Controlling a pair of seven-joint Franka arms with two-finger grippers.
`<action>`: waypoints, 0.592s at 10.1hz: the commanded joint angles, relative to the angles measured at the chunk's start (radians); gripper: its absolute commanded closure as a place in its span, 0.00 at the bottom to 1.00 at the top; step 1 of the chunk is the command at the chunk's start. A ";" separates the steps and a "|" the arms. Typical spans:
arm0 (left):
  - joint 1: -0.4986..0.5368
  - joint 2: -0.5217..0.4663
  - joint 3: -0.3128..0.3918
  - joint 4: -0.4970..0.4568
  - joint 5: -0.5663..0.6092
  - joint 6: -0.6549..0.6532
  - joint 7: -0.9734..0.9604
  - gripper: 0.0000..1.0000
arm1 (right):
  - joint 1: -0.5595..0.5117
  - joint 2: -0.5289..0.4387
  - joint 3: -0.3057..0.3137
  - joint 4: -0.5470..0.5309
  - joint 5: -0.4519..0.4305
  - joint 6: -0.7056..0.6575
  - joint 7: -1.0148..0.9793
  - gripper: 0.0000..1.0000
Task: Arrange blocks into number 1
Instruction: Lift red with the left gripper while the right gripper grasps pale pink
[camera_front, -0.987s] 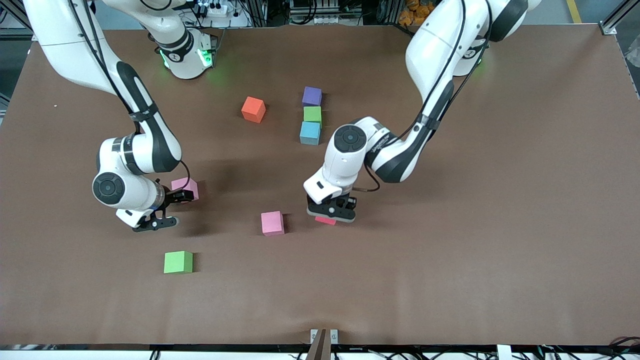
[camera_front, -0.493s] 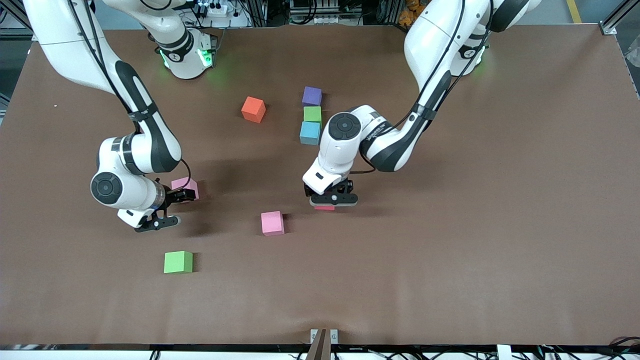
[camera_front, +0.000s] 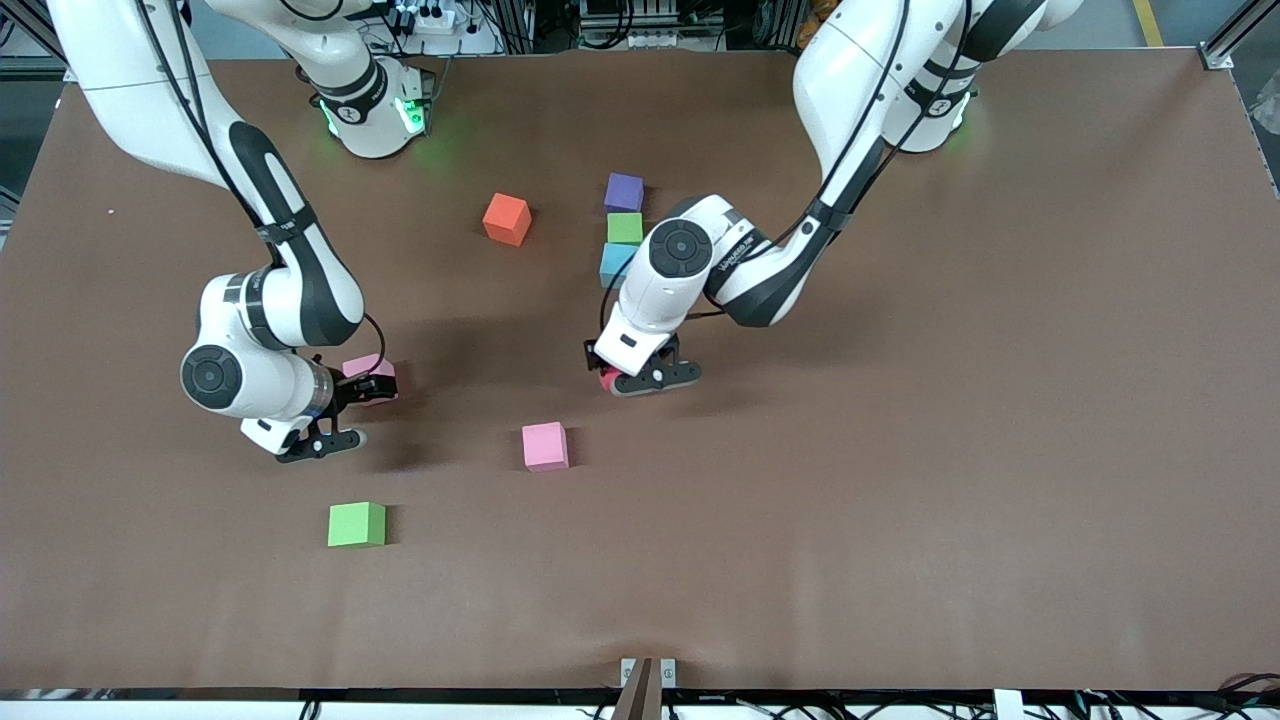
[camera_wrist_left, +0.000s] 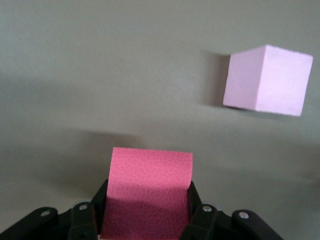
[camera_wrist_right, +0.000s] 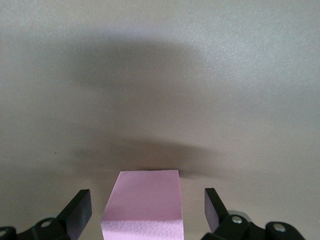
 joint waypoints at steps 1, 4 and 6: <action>-0.016 -0.009 -0.008 -0.013 -0.022 -0.044 -0.009 1.00 | -0.027 -0.025 0.019 -0.040 0.018 -0.001 -0.030 0.00; -0.040 -0.009 -0.013 -0.019 0.066 -0.088 0.028 1.00 | -0.029 -0.043 0.019 -0.084 0.018 -0.003 -0.027 0.00; -0.046 -0.008 -0.028 -0.045 0.147 -0.090 0.019 1.00 | -0.046 -0.044 0.020 -0.091 0.018 -0.018 -0.030 0.69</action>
